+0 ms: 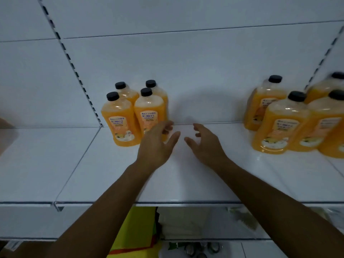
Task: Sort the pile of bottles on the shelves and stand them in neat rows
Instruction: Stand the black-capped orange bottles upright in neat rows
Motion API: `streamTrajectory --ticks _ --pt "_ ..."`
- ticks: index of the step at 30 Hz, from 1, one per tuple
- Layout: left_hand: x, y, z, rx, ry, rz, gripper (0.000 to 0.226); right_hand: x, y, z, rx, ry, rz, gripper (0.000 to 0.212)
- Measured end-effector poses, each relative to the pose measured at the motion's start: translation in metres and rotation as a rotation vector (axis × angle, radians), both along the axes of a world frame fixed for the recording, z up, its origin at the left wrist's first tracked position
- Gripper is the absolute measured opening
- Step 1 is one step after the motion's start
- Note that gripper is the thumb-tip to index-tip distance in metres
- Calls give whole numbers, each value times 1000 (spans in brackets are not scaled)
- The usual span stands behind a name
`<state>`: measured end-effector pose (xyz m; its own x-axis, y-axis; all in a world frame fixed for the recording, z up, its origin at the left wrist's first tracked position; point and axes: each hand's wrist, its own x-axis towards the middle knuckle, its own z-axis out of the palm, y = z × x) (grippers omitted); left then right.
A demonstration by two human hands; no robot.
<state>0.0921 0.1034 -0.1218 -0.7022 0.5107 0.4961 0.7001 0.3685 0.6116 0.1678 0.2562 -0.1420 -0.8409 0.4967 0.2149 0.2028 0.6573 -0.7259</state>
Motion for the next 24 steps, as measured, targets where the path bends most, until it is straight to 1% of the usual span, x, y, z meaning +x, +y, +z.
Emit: streamTrajectory --ticks 3,6,9,12,14,17,20,24 --pt "14 44 6 -52 -15 -125 47 32 20 2 33 17 -38 62" --pt "32 84 10 -51 -80 -233 48 65 42 6 37 78 -116 48" --pt "52 120 14 -43 -143 -303 49 100 66 10 69 189 -253 26" --pt "72 151 17 -27 -230 -351 54 132 91 10 103 295 -415 20" --pt "84 167 19 -17 -259 -382 58 148 108 7 74 284 -510 23" --pt "97 184 20 8 -252 -401 58 160 127 -3 -4 197 -590 38" --pt "104 189 18 65 -225 -361 57 158 132 -11 -55 147 -521 43" --pt "110 187 20 109 -219 -342 57 147 134 -17 -24 174 -480 37"
